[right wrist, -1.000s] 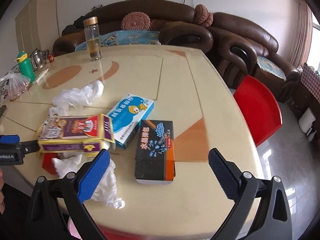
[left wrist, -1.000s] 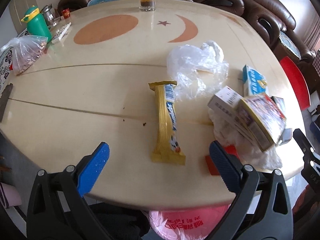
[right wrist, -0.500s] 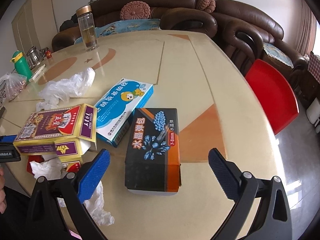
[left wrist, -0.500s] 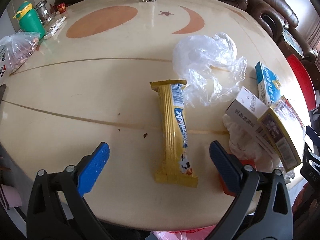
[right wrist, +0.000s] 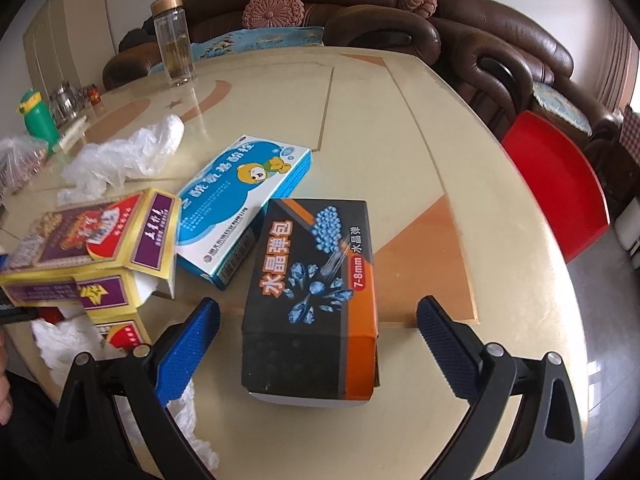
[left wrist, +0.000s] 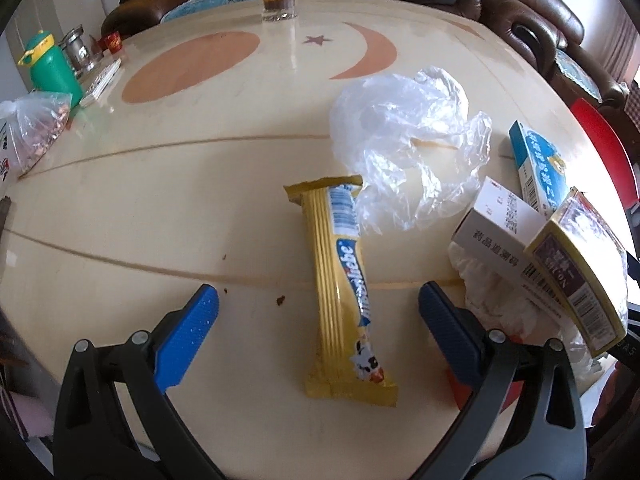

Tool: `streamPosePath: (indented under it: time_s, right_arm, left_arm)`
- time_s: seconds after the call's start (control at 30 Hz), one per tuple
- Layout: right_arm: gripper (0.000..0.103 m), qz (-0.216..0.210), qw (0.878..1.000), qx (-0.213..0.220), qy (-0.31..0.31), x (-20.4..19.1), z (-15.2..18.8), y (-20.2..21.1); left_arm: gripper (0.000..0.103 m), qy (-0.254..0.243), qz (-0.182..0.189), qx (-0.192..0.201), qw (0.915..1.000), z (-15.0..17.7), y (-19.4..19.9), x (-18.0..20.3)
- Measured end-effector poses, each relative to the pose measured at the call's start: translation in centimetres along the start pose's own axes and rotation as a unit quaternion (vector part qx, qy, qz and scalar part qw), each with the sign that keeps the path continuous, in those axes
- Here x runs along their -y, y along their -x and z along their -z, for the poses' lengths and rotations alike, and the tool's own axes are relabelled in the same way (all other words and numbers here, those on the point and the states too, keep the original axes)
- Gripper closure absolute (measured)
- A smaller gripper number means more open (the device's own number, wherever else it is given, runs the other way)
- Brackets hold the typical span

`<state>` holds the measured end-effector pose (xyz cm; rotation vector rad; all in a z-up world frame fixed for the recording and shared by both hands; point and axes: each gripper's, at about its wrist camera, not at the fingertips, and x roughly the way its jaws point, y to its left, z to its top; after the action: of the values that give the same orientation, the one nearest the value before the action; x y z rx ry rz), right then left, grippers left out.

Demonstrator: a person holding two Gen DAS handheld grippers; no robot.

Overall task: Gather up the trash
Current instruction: 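Move the left tool to the yellow candy bar while the right tool approaches the black-orange box, then close the left tool on the candy bar while the right tool grasps the black-orange box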

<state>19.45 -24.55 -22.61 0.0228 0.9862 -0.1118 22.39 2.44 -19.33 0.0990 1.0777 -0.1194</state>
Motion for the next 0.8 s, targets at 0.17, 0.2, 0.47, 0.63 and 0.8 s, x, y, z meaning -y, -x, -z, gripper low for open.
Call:
streamPosePath:
  time_s: [0.17,0.2,0.47,0.63,0.8]
  right_arm:
    - [0.006,-0.002,1.000,0.011,0.002,0.16,0.24,0.01]
    - [0.006,-0.002,1.000,0.013,0.002,0.15,0.31,0.02]
    - [0.006,-0.001,1.000,0.011,0.000,0.14,0.49,0.22]
    - [0.007,0.000,1.000,0.016,-0.003,0.20,0.53,0.27]
    - [0.012,0.003,1.000,0.021,-0.006,0.33,0.69,0.50]
  left_arm:
    - [0.005,-0.006,0.004,0.020,0.9998,0.39,0.10,0.11]
    - [0.005,-0.008,0.005,0.021,0.9997,0.40,0.14,0.15]
    - [0.005,-0.009,0.008,0.017,0.9998,0.36,0.05,0.10]
    - [0.005,-0.001,0.003,0.012,0.9999,0.33,0.03,0.07]
    - [0.007,0.005,0.001,0.007,1.0000,0.39,0.16,0.16]
